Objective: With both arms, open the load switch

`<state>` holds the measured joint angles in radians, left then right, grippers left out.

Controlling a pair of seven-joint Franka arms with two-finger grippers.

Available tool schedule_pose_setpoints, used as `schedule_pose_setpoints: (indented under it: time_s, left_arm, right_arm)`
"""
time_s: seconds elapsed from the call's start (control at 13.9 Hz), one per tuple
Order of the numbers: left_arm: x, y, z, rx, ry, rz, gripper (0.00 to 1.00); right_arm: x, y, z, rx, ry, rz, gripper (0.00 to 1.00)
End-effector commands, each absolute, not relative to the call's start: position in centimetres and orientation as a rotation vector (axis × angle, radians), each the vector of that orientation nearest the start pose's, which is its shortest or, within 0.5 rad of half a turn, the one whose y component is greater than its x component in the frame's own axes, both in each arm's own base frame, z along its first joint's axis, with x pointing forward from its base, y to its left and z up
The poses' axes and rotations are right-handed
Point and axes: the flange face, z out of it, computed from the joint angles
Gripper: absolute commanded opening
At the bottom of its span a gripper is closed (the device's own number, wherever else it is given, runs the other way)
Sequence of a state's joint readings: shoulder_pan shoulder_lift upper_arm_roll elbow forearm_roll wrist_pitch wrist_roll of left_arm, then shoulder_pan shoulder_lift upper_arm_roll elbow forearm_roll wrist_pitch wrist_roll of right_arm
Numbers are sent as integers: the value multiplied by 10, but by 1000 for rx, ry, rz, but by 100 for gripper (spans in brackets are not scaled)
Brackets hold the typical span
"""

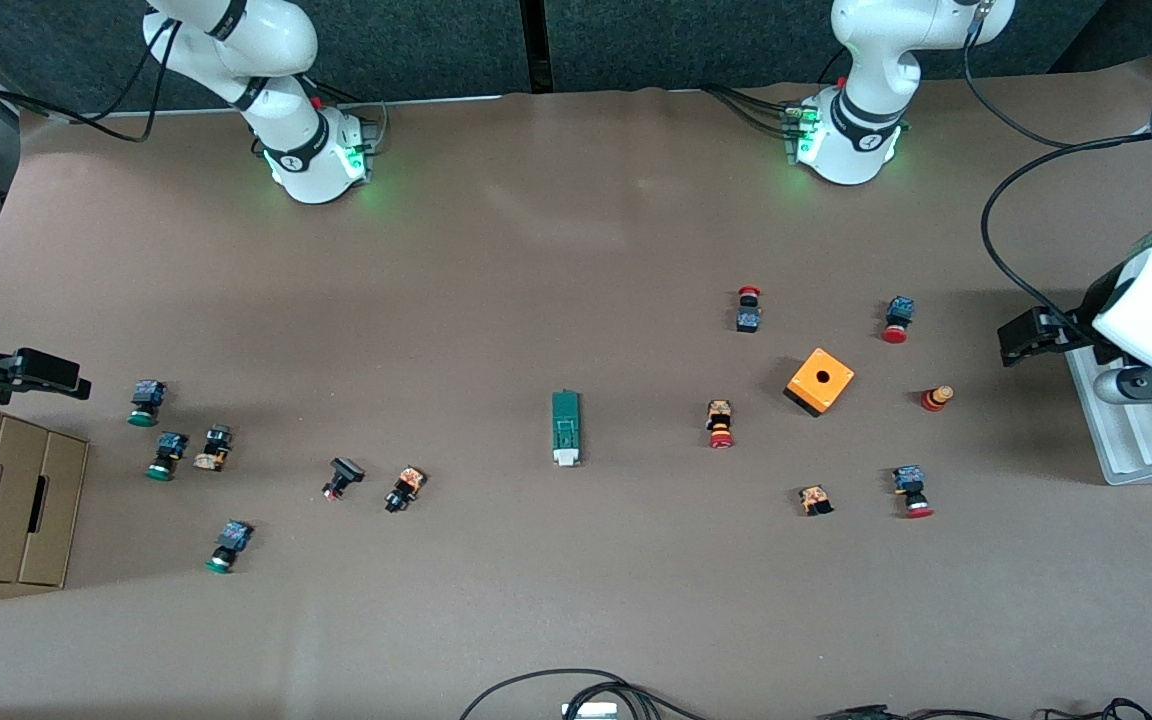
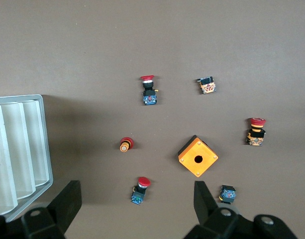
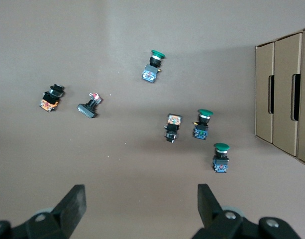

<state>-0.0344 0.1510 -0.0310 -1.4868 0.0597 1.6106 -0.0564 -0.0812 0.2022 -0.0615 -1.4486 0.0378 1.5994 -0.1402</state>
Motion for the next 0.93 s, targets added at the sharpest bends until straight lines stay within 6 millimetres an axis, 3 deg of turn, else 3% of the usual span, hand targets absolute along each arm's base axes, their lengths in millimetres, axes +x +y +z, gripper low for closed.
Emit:
schedule_pose_setpoints:
  time_s: [0.0, 0.86]
  left_arm:
    - [603, -32, 586, -3087, 10, 32, 100]
    - [603, -31, 585, -3088, 10, 35, 100]
  right_arm:
    - [609, -81, 566, -3085, 1, 75, 100]
    - [609, -85, 568, -3086, 8, 65, 100]
